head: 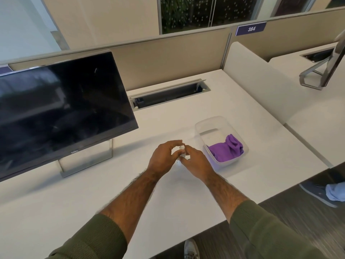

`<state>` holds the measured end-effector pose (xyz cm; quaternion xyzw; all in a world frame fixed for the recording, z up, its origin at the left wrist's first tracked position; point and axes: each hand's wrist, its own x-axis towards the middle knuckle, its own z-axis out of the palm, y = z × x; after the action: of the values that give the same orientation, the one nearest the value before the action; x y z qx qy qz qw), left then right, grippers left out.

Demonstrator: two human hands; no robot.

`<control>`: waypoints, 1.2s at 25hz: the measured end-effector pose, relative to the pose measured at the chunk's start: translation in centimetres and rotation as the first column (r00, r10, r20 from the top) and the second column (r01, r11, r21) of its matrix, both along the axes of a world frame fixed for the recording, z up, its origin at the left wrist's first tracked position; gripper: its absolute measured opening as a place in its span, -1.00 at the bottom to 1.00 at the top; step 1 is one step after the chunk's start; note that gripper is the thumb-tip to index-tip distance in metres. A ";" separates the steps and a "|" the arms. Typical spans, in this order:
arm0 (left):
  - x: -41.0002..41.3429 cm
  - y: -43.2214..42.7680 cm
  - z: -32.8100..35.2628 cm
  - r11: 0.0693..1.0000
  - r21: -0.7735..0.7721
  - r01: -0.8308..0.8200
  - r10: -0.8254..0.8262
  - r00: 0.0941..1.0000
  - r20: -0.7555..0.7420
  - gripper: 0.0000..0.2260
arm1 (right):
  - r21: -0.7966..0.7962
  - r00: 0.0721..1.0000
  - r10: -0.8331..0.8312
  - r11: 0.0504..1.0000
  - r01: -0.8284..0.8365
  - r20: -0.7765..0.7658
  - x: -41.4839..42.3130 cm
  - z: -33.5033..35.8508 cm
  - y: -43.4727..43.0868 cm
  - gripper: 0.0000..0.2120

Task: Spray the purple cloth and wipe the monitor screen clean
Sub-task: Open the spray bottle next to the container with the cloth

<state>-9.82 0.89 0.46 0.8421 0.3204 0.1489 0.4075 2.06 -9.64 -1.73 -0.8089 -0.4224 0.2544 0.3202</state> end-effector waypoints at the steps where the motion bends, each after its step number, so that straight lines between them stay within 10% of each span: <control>1: 0.1 0.0 0.0 1.000 0.002 0.000 0.000 1.000 0.001 -0.73 | 0.016 1.000 -0.013 1.000 0.013 -0.021 0.1 0.0 -0.1 -0.64; 30: 1.1 -0.6 -0.9 0.985 -0.102 -0.140 0.158 0.967 0.200 -0.83 | 0.149 0.983 -0.181 0.972 0.182 -0.019 -0.8 0.1 1.0 -0.74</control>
<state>-8.70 0.27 -0.49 0.7771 0.3448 0.2518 0.4624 1.22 -8.67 -1.61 -0.8170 -0.3637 0.1937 0.4034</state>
